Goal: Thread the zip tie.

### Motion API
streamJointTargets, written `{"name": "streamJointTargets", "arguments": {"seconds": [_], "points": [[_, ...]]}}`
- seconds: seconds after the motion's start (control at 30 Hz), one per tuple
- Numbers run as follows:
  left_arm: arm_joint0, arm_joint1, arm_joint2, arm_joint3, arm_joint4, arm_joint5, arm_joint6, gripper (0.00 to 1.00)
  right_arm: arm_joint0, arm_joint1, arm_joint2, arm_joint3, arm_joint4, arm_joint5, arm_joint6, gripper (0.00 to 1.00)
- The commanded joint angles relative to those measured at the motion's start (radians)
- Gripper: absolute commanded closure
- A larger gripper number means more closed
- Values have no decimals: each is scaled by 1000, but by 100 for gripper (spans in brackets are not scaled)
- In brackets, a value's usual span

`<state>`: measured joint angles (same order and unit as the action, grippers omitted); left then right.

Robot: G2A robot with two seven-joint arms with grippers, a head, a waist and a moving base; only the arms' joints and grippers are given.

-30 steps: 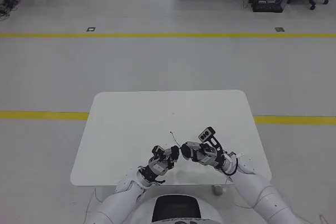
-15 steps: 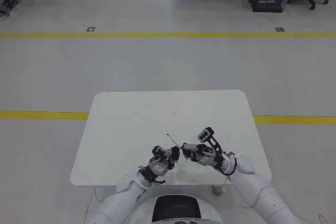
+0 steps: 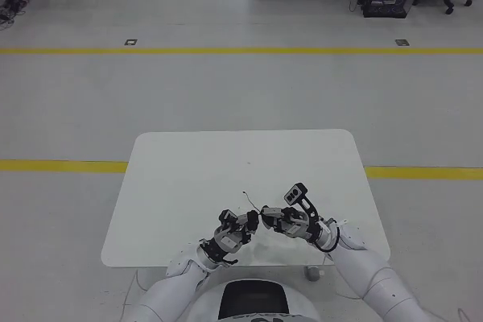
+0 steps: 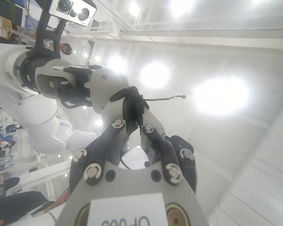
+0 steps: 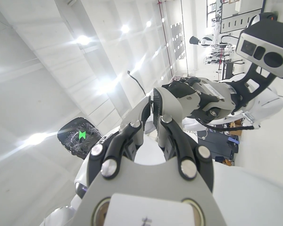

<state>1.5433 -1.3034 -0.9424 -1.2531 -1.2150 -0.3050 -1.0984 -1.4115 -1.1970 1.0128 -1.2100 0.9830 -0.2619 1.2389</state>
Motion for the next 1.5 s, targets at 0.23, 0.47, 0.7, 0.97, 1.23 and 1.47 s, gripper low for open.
{"name": "streamJointTargets", "arguments": {"seconds": [0.23,0.47,0.7,0.97,1.23,1.47], "points": [[-2,0,2,3,0,0,2,100,-4,-2,6,-5,-20,-17,3,95],[-2,0,3,4,1,1,7,100,-9,-4,12,-10,-31,-23,1,94],[-2,0,4,4,0,1,9,100,-14,-4,18,-15,-43,-29,-2,96],[-2,0,4,5,-2,1,10,100,-19,-6,24,-18,-52,-29,-5,100],[-2,-1,5,7,-6,-2,11,100,-22,-6,30,-18,-58,-30,-8,100],[-3,-1,5,8,-9,-2,11,100,-24,-7,36,-13,-60,-27,-9,100]]}}
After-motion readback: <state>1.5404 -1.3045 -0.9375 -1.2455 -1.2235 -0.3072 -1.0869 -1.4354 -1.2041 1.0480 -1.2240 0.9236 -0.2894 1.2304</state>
